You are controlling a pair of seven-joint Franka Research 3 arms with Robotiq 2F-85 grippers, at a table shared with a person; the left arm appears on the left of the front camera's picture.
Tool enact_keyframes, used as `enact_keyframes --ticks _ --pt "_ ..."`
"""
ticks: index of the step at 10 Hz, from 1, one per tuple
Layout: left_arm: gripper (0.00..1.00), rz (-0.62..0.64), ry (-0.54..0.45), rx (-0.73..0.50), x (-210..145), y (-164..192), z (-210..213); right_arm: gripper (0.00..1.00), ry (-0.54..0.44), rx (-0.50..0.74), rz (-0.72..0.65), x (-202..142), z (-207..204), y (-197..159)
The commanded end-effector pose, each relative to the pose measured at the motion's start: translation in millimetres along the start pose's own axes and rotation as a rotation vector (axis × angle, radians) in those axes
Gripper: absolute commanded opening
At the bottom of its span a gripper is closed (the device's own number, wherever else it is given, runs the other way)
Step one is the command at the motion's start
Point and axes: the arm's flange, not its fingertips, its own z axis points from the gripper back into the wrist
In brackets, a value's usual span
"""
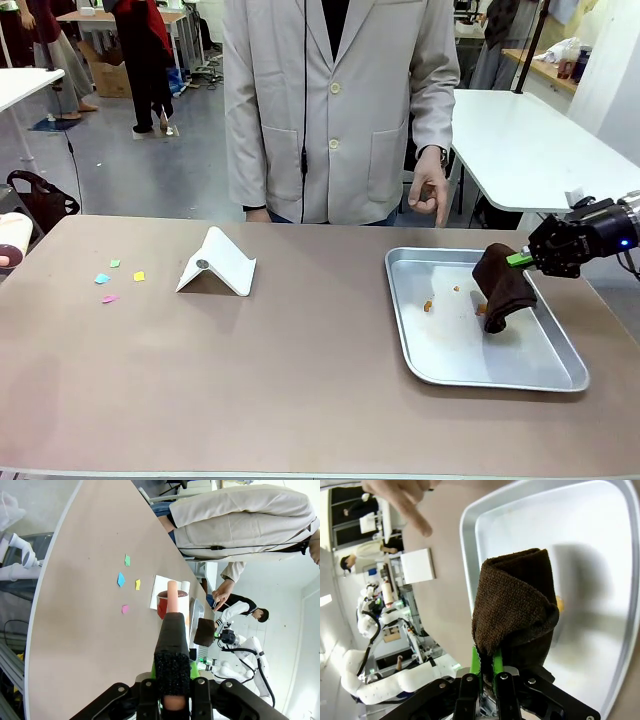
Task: Clean the surface of the table.
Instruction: If a person points to the right, clean the right side of the table with your right hand, and if they point to the left, clean the left side with your left hand.
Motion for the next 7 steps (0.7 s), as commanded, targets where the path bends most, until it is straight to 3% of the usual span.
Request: enact_keyframes --ticks 1,4,7 --pt "0.0 -0.019 0.004 -0.001 -3.6 -2.8 2.1 0.0 0.019 -0.107 -0.032 13.0 9.5 2.0" --pt "0.0 -0.019 0.004 -0.001 -3.6 -2.8 2.1 0.0 0.023 -0.248 -0.038 26.6 6.2 -5.4" --pt "0.0 -0.019 0.004 -0.001 -3.6 -2.8 2.1 0.0 0.061 -0.224 -0.044 48.5 -31.1 -14.2"
